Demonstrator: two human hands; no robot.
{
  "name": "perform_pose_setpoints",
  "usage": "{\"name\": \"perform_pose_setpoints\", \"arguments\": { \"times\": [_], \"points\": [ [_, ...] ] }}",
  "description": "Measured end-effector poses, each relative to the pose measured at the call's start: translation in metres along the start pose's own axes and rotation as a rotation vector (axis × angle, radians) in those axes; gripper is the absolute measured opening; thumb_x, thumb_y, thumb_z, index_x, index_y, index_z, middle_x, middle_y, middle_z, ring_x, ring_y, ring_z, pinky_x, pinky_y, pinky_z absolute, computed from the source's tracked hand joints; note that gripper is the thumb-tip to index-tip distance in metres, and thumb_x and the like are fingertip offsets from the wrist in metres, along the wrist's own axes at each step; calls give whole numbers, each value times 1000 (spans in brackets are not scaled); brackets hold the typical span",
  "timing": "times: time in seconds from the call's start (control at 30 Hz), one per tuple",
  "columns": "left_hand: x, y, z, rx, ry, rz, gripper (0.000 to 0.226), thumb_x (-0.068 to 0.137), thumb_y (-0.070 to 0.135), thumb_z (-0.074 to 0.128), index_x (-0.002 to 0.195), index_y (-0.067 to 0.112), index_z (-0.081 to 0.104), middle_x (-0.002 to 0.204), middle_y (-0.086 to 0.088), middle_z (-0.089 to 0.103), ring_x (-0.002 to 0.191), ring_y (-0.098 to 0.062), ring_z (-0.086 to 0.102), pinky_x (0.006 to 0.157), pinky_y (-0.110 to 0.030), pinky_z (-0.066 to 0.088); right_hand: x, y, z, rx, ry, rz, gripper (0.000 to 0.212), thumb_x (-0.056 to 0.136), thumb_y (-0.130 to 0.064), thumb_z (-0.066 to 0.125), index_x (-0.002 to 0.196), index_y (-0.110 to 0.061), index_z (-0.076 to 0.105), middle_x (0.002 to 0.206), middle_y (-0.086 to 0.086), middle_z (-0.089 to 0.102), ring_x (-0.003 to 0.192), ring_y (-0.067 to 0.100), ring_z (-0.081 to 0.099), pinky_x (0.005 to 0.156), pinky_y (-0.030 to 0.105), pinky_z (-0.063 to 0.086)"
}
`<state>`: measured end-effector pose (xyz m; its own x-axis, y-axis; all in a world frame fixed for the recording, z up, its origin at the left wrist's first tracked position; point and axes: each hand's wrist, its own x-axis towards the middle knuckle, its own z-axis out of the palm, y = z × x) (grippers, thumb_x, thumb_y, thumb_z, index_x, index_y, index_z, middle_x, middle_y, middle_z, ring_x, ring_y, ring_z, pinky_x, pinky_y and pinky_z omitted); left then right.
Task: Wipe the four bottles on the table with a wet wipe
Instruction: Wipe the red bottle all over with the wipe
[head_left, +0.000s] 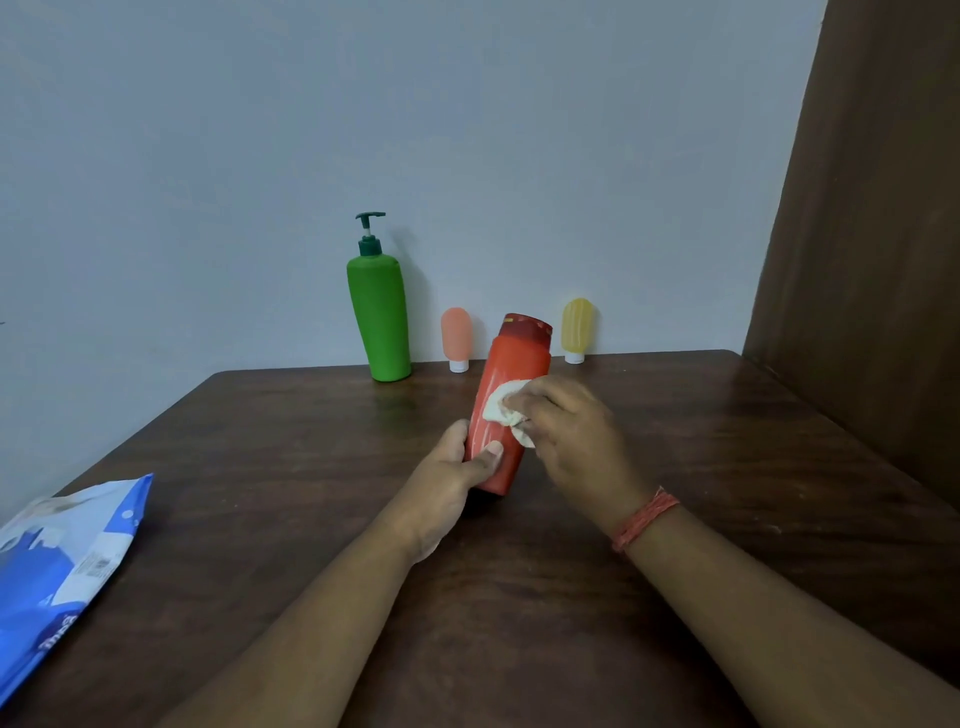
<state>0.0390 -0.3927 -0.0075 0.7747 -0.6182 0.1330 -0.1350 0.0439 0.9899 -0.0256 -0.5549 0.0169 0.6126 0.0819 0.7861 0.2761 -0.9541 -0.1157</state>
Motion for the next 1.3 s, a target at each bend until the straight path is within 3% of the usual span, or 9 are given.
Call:
{"name": "perform_pose_setpoints", "arguments": {
  "times": [0.2,0.33,0.43,0.5,0.63,0.87,1.07,1.2,1.3],
  "points": [
    [-2,1,2,114,-90,-58,57,89,48,65,139,25,47,130,3,61,120,-15,58,106,-32,46,-1,11,-12,121,154,352,25,96,-11,58,121,-13,63,120,-5,53,104,7,52,85,17,41],
    [-2,2,0,-115,3,-35,28,98,26,59,125,22,58,120,-3,71,113,-19,64,103,-40,48,-4,-6,-2,218,-5,187,20,90,-1,65,109,-7,69,107,-6,53,95,-1,49,83,7,39],
    [-1,3,-1,-170,11,-25,29,97,26,60,125,21,59,118,-4,71,109,-19,65,101,-41,49,-5,-8,2,141,-38,97,16,90,-8,67,106,-10,70,106,-1,61,96,11,57,83,24,49],
    [-1,2,1,-100,-18,-24,40,92,36,68,128,23,56,121,-2,70,112,-18,64,101,-38,49,-3,-4,-1,149,51,172,18,92,-10,65,109,-11,69,109,-2,59,97,11,57,83,27,50],
    [-2,1,3,11,-72,-56,58,81,49,67,132,27,51,126,2,66,119,-17,62,105,-34,48,0,3,-8,195,140,402,28,97,-15,59,125,-14,63,115,-13,44,104,-3,45,91,16,45],
    [-6,8,1,-324,-57,-34,45,92,27,63,133,12,50,126,-17,65,92,-28,70,89,-46,58,-3,-11,0,254,-84,179,30,94,-2,59,123,-8,65,114,-14,44,103,-6,43,88,-2,31],
    [-5,6,4,12,-146,-51,40,101,26,58,137,20,42,95,-17,65,77,-28,68,87,-51,59,1,14,-9,148,157,401,34,97,-10,56,131,-10,60,127,-7,47,110,3,48,97,23,44],
    [-3,5,5,179,-93,-23,35,101,32,58,133,27,43,91,-13,68,71,-24,68,80,-45,60,-1,12,-9,167,-25,300,36,97,-5,55,132,-15,59,131,-9,46,119,7,45,100,25,42],
    [-3,7,6,421,-10,56,30,101,35,56,128,30,44,96,-6,67,69,-14,68,71,-33,59,0,11,-10,-2,-111,145,48,88,6,61,131,-15,60,133,-2,51,121,20,50,100,38,49]
  ]
}}
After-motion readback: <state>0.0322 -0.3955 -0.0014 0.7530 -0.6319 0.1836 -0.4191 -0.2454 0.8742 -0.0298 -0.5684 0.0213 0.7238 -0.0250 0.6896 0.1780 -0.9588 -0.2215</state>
